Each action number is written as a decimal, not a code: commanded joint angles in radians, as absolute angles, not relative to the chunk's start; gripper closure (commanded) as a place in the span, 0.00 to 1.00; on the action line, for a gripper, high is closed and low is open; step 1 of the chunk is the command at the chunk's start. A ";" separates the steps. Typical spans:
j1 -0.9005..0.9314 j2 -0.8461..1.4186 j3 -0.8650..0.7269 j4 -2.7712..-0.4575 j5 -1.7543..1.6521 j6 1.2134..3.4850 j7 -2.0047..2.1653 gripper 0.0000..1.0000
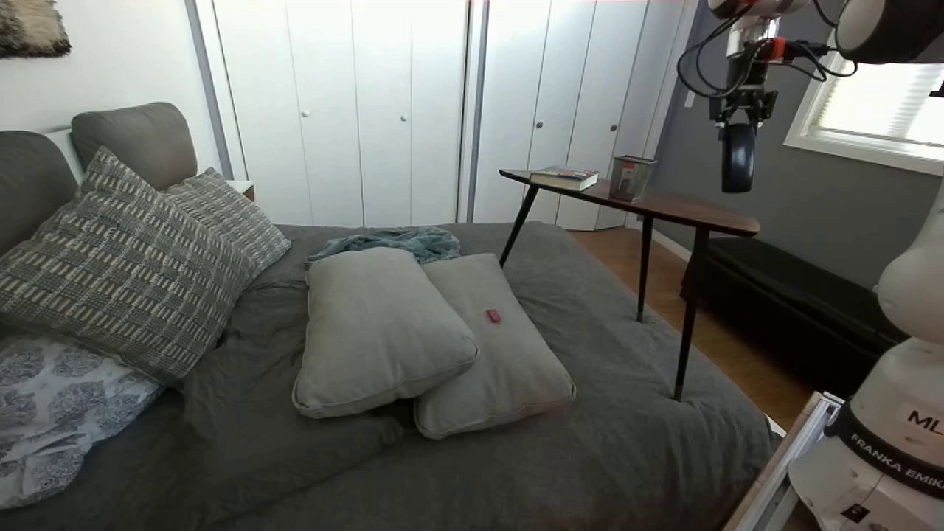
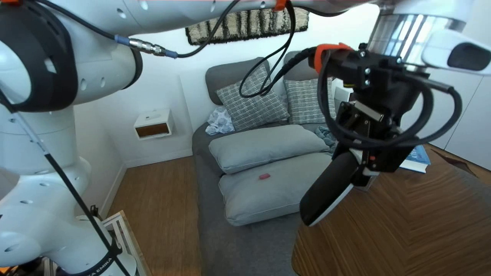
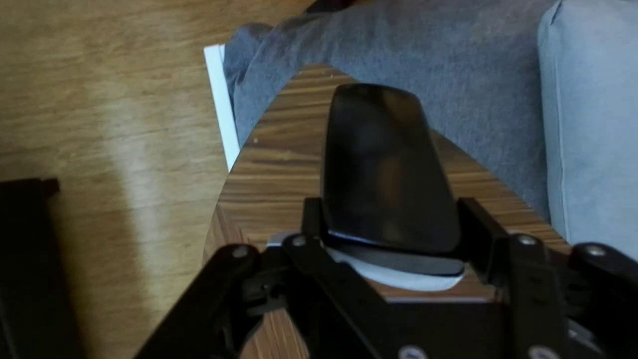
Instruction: Pick up the black glasses case and put it on the table
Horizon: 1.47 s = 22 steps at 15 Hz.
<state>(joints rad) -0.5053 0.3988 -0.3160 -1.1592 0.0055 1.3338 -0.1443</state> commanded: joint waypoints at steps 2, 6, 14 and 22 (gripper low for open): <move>-0.628 0.584 -0.317 -0.958 0.197 1.151 -0.086 0.57; -0.657 0.601 -0.315 -0.989 0.258 1.164 -0.051 0.32; -0.757 0.744 -0.227 -0.821 0.359 1.112 0.037 0.57; -0.829 0.917 -0.221 -0.598 0.430 1.052 0.121 0.45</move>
<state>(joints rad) -0.7933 0.8361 -0.2319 -0.7410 0.3921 1.0718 0.0544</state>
